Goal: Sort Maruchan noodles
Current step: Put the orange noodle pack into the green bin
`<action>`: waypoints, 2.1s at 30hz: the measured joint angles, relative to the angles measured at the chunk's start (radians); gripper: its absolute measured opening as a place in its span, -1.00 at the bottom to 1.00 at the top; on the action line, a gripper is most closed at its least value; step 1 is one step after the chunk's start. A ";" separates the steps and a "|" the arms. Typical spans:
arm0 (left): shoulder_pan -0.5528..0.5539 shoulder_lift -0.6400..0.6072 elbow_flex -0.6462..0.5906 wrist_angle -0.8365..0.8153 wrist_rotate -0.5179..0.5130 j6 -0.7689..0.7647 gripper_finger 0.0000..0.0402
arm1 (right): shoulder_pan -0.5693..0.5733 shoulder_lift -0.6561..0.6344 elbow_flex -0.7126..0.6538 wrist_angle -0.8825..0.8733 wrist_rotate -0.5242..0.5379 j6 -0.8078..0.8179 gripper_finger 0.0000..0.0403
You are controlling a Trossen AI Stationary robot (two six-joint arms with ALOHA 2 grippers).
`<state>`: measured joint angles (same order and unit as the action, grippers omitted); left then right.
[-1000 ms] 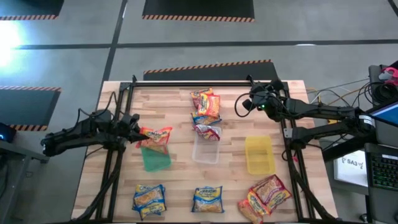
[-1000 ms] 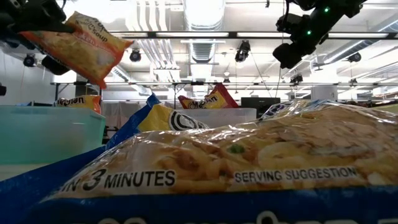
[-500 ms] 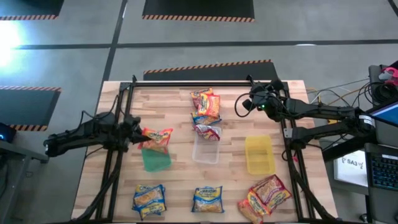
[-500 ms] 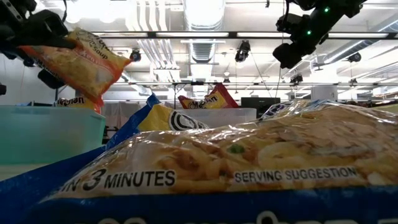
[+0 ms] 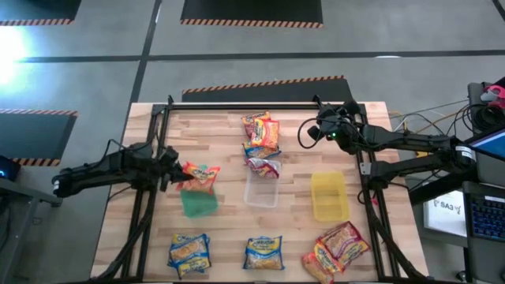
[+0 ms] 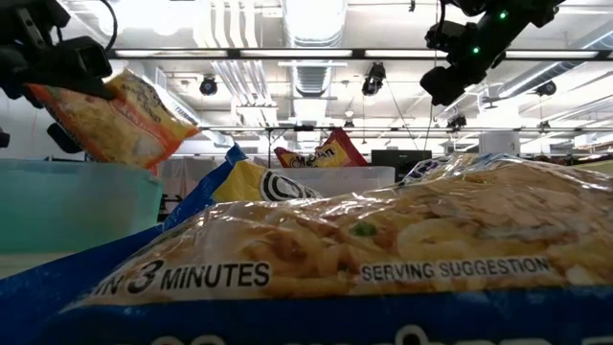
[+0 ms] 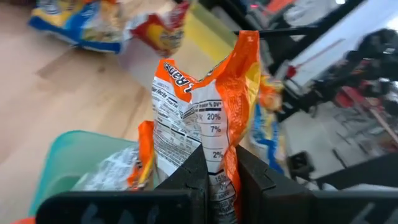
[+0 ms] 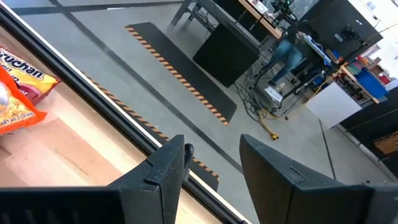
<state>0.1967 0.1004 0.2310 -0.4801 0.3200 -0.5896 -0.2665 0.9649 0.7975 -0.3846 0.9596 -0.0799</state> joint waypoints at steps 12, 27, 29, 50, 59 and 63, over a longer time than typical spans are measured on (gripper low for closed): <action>0.000 0.213 0.000 0.077 -0.179 0.147 -0.89 | 0.000 0.000 0.000 0.000 0.000 0.000 -0.28; -0.002 0.279 0.018 0.091 -0.181 0.190 -0.70 | 0.000 0.000 0.000 0.000 0.000 0.000 -0.28; -0.002 0.278 0.029 0.088 -0.191 0.196 -0.58 | 0.000 0.000 0.000 0.000 0.000 0.000 -0.28; -0.002 0.449 0.233 0.042 -0.297 0.249 -0.18 | 0.000 0.000 0.000 0.000 0.000 -0.001 -0.28; -0.002 0.636 0.306 -0.024 -0.249 0.123 -0.19 | 0.000 0.000 0.000 0.000 0.000 0.000 -0.28; -0.002 0.732 0.353 -0.038 -0.221 0.044 -0.20 | 0.000 0.000 0.000 0.000 0.000 0.000 -0.28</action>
<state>0.1949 0.8321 0.5837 -0.5176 0.0991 -0.5459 -0.2665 0.9649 0.7975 -0.3845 0.9597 -0.0798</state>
